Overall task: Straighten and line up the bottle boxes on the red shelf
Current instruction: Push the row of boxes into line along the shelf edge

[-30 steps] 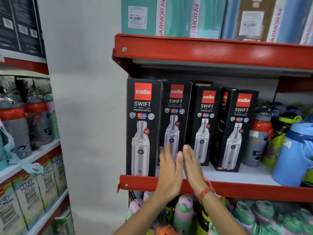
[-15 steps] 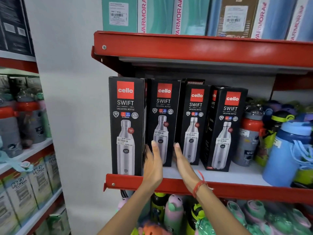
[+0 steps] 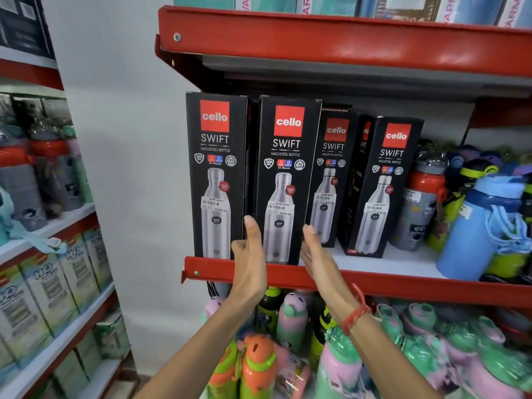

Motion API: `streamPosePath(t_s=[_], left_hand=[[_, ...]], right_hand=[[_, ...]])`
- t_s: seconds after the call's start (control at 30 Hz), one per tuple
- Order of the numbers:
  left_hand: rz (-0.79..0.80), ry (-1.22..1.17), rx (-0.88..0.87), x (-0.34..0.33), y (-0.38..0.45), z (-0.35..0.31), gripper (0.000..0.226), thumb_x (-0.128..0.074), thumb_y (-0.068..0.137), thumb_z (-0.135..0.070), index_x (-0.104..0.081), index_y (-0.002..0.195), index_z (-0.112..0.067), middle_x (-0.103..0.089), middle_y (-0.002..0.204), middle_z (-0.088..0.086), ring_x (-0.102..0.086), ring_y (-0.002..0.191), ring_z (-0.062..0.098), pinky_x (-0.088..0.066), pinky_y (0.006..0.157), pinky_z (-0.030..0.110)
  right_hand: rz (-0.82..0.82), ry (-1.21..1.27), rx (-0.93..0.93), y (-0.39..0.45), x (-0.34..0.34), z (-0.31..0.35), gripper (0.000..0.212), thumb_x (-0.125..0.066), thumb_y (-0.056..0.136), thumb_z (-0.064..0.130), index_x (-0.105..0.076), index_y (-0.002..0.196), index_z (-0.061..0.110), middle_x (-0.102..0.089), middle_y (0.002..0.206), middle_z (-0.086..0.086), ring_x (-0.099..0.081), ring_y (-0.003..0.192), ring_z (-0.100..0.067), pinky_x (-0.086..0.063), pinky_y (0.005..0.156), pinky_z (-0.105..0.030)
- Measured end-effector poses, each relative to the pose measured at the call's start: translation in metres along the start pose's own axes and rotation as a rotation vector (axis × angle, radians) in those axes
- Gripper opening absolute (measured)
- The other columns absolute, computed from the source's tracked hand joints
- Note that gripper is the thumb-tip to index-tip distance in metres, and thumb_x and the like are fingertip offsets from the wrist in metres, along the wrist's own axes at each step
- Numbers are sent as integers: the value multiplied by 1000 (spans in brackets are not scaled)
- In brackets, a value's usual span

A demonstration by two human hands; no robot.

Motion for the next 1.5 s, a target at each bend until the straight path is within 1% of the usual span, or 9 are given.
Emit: streamPosePath(t_s=[0.33,0.47,0.57,0.7,0.8,0.87,1.13,1.3,1.5], left_hand=[[-87,-9,-20,9,-4,-1,135,-7,41,-102,-33,145,-19,-36,152,4,-36,137,22,-23,113,44],[-198,67,-259,-1,-15,-11,53,-20,88,-65,-52,111,-29,-42,127,-7,-43,119,7,-27,99,21],[-171,112,-477,-24,-19,-16,36,-32,98,-42,-53,121,-25,-51,122,-7,-47,111,-9,-33,90,2],[206,147,-366,-86,-10,0,60,-27,92,-57,-31,144,-29,-35,150,-12,-32,131,-13,-23,108,7],[173,102,-207,-116,8,5,83,-17,82,-71,-6,151,-26,-6,162,-9,-6,147,4,-5,122,34],[120,73,-130,-125,25,4,85,-12,81,-73,2,151,-25,-1,162,-7,-2,147,8,-3,121,35],[67,35,87,-137,53,6,94,-5,72,-81,-11,150,-30,-14,161,-2,-14,148,19,-7,121,43],[64,114,43,-127,40,6,85,-6,77,-80,-17,148,-36,-21,159,-1,-19,147,22,-12,121,46],[183,59,7,-104,3,4,106,-5,58,-89,-11,149,-35,-11,160,-9,-13,147,11,-7,119,37]], right_hand=[[19,10,42,-14,5,1,83,-29,68,90,-39,138,45,-40,150,6,-41,136,-16,-27,117,-44],[-8,30,152,-9,23,6,77,-30,73,84,-38,139,44,-39,151,10,-37,137,-10,-23,119,-43],[-85,62,152,3,45,4,88,-34,71,84,-37,143,31,-38,152,8,-35,138,-8,-22,119,-43],[-83,125,84,20,64,-1,75,-35,87,68,-28,147,24,-26,157,4,-25,143,-10,-16,120,-39],[-51,66,62,30,71,-1,66,-26,95,56,-13,151,24,-12,160,5,-13,146,-11,-10,120,-36],[-34,45,50,41,74,-1,65,-23,96,55,-6,151,25,-8,161,5,-11,147,-14,-9,119,-37],[8,31,43,67,79,3,59,-21,97,53,-7,150,30,-9,160,9,-10,147,-12,-8,118,-36],[0,-6,28,53,87,-6,64,-24,92,64,-20,148,35,-22,158,11,-21,145,-12,-15,120,-39],[-32,-58,64,18,97,-20,82,-22,71,88,-31,141,46,-36,153,6,-36,139,-18,-22,118,-47]])
Point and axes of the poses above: each hand's wrist, its own y-axis towards the middle knuckle, its own x-axis out of the back of the hand, z = x × y, the point moved 3 cm from there along y, towards the middle knuckle
